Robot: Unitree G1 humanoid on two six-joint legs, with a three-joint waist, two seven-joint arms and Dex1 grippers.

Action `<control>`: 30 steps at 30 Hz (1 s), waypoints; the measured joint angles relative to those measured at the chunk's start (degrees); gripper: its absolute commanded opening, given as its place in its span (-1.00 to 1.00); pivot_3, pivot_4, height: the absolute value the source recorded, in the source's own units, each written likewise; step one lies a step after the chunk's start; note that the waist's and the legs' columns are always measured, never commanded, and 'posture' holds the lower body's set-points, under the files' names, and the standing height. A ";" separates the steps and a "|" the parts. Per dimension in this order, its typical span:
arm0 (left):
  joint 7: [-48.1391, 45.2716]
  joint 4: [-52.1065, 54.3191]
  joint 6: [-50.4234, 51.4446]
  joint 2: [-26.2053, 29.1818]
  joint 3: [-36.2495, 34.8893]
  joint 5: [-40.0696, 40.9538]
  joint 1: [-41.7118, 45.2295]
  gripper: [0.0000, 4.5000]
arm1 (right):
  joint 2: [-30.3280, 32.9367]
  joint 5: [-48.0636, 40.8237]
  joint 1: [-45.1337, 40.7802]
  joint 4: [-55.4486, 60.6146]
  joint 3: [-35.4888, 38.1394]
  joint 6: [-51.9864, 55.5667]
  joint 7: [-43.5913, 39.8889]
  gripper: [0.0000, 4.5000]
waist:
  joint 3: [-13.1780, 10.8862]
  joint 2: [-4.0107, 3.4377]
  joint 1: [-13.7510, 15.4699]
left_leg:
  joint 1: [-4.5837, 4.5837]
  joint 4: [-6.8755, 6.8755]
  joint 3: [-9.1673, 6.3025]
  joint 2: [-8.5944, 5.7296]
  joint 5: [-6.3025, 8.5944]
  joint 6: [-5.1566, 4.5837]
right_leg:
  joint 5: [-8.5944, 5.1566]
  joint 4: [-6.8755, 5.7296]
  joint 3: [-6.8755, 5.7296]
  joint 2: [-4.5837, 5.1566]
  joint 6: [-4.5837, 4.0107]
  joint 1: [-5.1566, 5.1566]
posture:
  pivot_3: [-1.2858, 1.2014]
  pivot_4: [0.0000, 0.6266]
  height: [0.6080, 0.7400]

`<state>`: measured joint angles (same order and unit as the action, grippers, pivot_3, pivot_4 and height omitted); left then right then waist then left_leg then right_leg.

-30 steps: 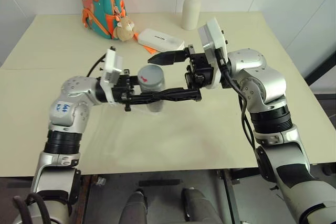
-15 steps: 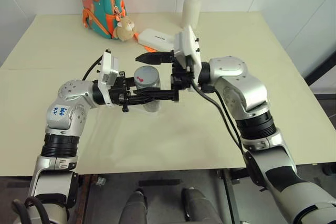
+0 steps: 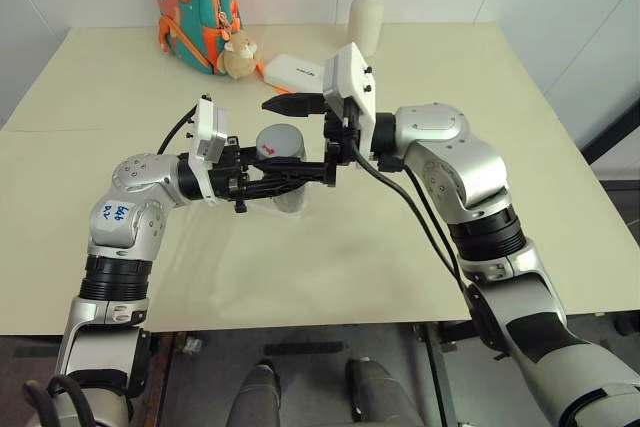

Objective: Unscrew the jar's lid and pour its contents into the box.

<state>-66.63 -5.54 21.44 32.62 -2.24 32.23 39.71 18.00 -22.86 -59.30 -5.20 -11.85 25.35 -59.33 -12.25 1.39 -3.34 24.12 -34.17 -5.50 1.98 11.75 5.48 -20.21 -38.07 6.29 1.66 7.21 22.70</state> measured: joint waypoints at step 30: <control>-0.30 0.29 0.18 0.02 -0.93 -0.56 -1.69 -0.13 | -1.63 -2.32 -1.15 6.33 0.32 9.79 5.15 0.99 | 0.00 -0.01 -0.02 | 0.00 0.00 -0.05 -0.01 -0.04 0.03 | 0.00 -0.03 -0.03 0.00 0.00 0.00 | 0.03 -0.52 1.00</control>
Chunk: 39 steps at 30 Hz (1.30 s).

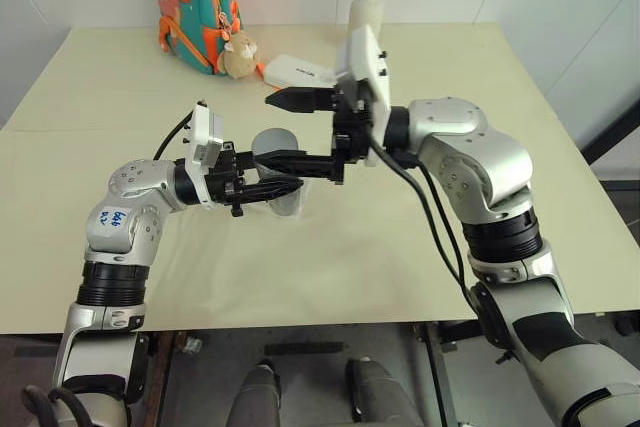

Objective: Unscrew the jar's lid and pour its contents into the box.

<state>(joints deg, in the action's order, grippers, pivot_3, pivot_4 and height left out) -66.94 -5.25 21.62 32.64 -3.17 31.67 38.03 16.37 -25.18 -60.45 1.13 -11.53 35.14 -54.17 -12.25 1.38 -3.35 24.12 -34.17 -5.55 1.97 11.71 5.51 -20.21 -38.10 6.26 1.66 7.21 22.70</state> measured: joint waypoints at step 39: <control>0.80 -0.36 -0.52 -0.47 -0.27 -0.45 -0.04 -0.13 | 9.35 -3.72 1.02 -6.10 7.82 0.07 -5.53 0.99 | -0.01 -0.01 -1.05 | 0.00 0.11 0.03 -0.01 -0.01 -0.02 | 0.00 0.10 0.03 0.01 0.01 -0.01 | 0.03 -0.52 1.00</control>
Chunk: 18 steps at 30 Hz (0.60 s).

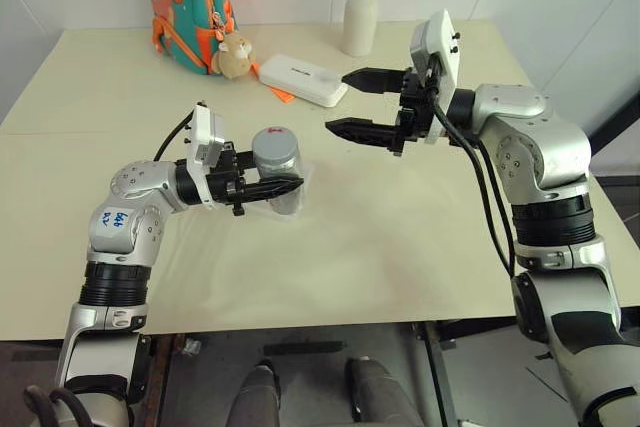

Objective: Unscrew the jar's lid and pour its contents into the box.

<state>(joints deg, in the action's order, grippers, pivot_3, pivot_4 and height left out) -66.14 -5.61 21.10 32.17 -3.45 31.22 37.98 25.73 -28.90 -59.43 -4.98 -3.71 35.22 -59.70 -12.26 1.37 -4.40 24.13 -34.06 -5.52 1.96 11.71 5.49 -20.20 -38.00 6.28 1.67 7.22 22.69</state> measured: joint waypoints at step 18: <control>-0.94 -1.88 -0.96 -0.49 0.34 -0.26 1.13 -0.13 | -10.79 0.26 -2.96 1.96 -7.77 10.06 8.17 0.99 | 0.00 0.00 -0.07 | 0.00 -0.03 -0.06 -0.02 -0.04 0.01 | 0.00 -0.08 -0.03 0.00 0.00 0.01 | 0.03 -0.52 1.00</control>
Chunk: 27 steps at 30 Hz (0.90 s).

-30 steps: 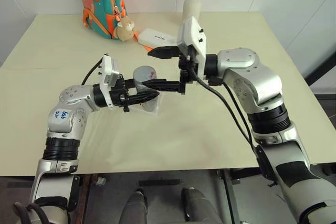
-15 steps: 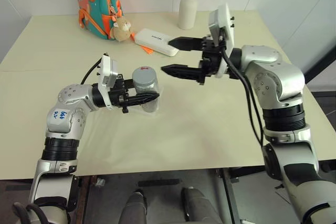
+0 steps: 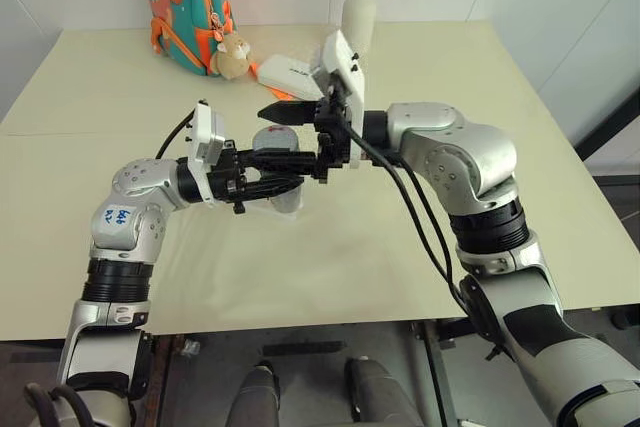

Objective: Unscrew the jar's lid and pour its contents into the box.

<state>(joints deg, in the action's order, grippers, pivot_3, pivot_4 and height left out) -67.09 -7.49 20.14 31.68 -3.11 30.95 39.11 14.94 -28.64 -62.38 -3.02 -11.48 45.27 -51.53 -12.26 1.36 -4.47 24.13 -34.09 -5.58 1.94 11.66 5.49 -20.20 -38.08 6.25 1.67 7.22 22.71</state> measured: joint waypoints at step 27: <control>1.21 0.00 -0.21 -0.10 -0.02 -0.08 -0.02 -0.13 | 3.91 0.98 0.14 -1.48 0.82 -2.68 -4.35 0.99 | 0.00 0.00 -0.12 | 0.00 0.01 0.00 0.00 0.00 0.00 | 0.00 0.00 0.00 0.00 0.00 0.00 | 0.03 -0.52 1.00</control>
<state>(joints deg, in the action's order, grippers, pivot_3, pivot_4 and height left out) -65.87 -7.49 19.93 31.58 -3.12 30.88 39.10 18.85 -27.66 -62.24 -4.50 -10.66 42.59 -55.88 -12.26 1.36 -4.59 24.13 -34.08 -5.58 1.94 11.66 5.49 -20.20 -38.08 6.25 1.67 7.22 22.71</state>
